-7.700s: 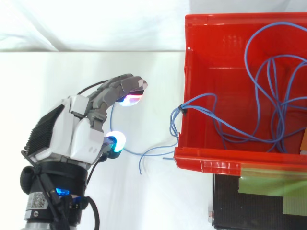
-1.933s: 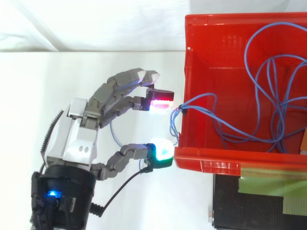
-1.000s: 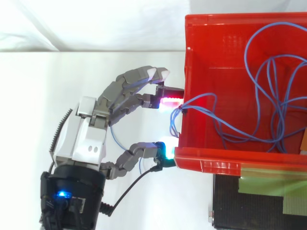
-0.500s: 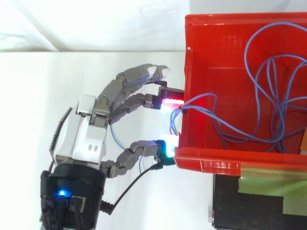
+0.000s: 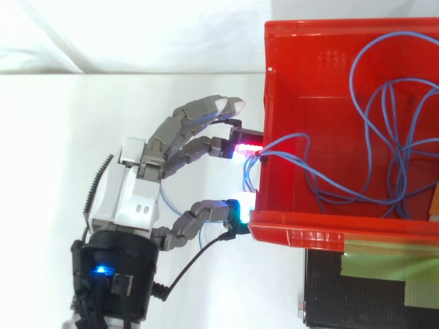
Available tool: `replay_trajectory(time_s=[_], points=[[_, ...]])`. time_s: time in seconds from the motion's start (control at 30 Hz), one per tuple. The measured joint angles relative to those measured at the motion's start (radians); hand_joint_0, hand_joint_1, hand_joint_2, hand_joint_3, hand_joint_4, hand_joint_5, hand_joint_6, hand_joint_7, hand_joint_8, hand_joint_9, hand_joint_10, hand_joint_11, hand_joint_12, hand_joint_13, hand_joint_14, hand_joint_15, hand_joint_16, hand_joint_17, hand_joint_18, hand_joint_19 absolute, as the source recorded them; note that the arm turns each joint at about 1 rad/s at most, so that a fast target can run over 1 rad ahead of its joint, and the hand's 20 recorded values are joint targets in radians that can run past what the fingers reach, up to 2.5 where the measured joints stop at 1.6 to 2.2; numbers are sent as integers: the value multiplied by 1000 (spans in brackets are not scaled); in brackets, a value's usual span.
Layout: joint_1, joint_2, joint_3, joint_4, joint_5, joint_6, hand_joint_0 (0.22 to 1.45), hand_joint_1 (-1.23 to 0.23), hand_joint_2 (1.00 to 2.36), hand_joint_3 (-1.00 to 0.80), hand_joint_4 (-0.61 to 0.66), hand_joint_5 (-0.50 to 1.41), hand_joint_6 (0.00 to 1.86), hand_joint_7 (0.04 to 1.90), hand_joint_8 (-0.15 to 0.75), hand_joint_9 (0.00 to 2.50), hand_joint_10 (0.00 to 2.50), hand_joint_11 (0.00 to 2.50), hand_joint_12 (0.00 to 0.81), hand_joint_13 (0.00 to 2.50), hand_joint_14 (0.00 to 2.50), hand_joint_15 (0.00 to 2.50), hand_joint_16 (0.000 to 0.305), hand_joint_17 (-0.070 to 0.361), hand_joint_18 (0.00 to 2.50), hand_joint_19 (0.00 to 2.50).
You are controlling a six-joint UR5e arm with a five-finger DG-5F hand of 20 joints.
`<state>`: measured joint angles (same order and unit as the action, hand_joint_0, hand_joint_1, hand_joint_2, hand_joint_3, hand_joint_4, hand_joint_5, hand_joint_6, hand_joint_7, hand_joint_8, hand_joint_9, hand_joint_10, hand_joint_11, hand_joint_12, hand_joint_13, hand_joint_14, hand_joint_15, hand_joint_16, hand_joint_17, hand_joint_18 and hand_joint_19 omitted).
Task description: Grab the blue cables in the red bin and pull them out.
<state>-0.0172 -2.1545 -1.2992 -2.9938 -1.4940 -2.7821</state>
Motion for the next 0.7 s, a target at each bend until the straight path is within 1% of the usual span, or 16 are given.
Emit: replay_trajectory(time_s=[0.17,0.4,0.43,0.7], points=[[-1,-8,0,-2,-9,0,761,-1058,1000,-1000,11,766,44,761,188,563,18,438,318,636,19,467,47,105,487,575],[-3,-9,1,-37,-11,0,763,-1057,1000,-1000,3,768,43,760,189,561,18,449,317,636,19,466,47,105,486,576],[-4,-9,1,-39,-11,0,763,-1057,1000,-1000,17,769,43,760,188,561,20,440,317,636,19,466,47,105,484,575],[-4,-9,7,-43,-15,-1,767,-1054,1000,-1000,16,776,49,758,187,565,20,451,317,636,19,466,47,105,487,577]])
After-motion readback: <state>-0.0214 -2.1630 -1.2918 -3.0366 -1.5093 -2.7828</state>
